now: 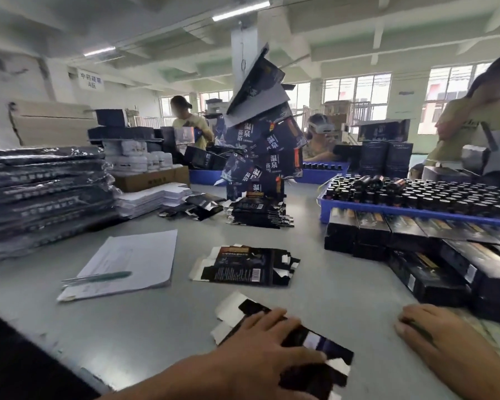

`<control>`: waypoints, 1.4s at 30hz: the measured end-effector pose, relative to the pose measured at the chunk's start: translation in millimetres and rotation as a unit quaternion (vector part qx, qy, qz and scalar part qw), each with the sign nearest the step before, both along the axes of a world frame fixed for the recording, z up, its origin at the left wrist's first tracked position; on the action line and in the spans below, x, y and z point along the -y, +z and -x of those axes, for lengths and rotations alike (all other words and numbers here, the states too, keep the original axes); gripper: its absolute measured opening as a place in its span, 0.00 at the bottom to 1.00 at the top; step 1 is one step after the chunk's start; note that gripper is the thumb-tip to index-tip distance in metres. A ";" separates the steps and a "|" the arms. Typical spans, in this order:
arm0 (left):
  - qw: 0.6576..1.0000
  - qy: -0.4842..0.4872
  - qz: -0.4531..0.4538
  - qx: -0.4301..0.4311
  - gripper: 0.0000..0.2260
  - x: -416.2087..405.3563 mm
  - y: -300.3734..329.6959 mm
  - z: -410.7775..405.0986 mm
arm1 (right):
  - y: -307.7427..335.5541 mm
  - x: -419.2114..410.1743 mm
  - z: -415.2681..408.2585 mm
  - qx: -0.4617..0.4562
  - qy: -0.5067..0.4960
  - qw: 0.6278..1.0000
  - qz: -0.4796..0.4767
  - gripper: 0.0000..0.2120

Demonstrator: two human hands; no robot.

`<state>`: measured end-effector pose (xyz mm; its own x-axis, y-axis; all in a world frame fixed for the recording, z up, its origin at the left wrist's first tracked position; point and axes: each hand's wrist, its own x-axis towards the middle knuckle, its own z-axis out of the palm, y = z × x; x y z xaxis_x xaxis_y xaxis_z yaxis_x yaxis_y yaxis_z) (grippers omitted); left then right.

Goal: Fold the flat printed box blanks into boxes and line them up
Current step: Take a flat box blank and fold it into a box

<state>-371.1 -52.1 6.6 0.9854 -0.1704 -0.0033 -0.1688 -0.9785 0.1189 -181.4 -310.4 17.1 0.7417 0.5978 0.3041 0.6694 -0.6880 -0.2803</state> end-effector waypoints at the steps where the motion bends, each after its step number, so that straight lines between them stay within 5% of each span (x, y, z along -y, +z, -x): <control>1: 1.000 -0.027 -0.009 -0.003 0.24 6.0 -0.4 -7.5 | -0.5 -1.2 -0.4 0.004 -0.019 1.000 -0.008 0.04; 8: 0.998 -0.040 -0.030 0.032 0.28 31.8 21.2 -48.4 | -11.7 -3.1 -16.4 0.069 -0.012 0.997 -0.029 0.17; 15: 0.999 -0.001 -0.034 0.031 0.28 46.8 32.9 -76.6 | 14.8 0.9 -19.7 -0.154 -0.086 0.979 -0.103 0.09; 19: 0.995 -0.009 -0.030 0.097 0.34 48.7 27.8 -85.1 | 33.3 -9.6 -13.0 -0.244 -0.088 0.960 -0.110 0.16; 24: 0.976 -0.029 -0.066 0.207 0.34 53.1 24.7 -89.0 | 21.3 -17.5 3.7 -0.278 -0.084 0.926 -0.242 0.10; 28: 0.950 -0.064 -0.118 0.282 0.29 58.1 15.1 -82.1 | 15.0 -18.0 12.7 -0.443 -0.059 0.826 -0.343 0.10; 31: 0.930 -0.101 -0.114 0.335 0.23 60.3 8.9 -83.1 | 11.2 -16.9 12.7 -0.435 -0.061 0.830 -0.343 0.20; 34: 0.951 -0.095 -0.045 0.292 0.25 62.9 8.8 -84.8 | 14.1 -13.4 10.6 -0.431 -0.040 0.820 -0.374 0.28; 38: 0.995 0.023 0.012 0.095 0.50 62.7 11.3 -96.7 | 19.6 -4.1 3.3 -0.425 0.018 0.814 -0.395 0.31; 42: 0.993 0.035 0.060 0.091 0.57 68.0 15.2 -113.6 | 21.5 -0.4 0.6 -0.414 0.050 0.811 -0.409 0.29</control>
